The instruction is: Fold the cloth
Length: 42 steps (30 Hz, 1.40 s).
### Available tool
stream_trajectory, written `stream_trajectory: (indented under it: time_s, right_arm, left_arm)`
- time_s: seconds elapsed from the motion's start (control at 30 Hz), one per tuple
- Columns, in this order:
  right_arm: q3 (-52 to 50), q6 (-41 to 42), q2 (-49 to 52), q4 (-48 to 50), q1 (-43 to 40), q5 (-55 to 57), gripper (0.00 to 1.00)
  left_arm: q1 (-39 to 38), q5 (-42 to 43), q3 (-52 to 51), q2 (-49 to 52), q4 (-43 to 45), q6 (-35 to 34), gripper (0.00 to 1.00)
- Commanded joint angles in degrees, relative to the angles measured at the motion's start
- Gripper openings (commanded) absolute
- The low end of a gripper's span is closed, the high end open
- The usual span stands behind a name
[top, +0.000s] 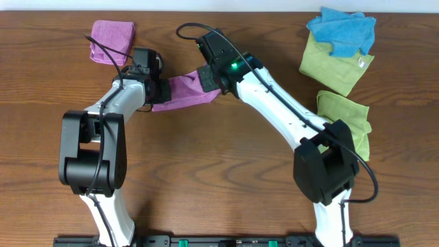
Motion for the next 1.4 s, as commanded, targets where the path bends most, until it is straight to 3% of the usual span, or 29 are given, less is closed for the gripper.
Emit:
stream_trajectory:
  time_s: [0.0,0.33,0.63,0.97,1.37]
  right_arm:
    - [0.74,-0.94,1.42,-1.18,-1.95,5.20,0.02]
    - [0.72,-0.92,2.60,-1.62,-1.46,12.87,0.02]
    - [0.72,1.86,3.34,-4.15,-1.05,12.98,0.02]
    - [0.70,1.33,4.87,-2.29,2.69,16.22,0.02]
    - [0.72,1.66,4.87,-1.77,3.08,15.80,0.02]
  left_arm:
    - [-0.11,0.46,-0.37,2.54,-0.24,-0.44,0.06]
    - [-0.15,4.83,-0.37,2.56,-0.50,-1.97,0.05]
    - [-0.22,5.57,-0.37,2.56,-2.16,-1.99,0.06]
    - [-0.22,12.31,-0.24,2.36,-0.22,-5.31,0.06]
    - [2.58,9.09,3.30,0.20,-0.85,-4.90,0.06]
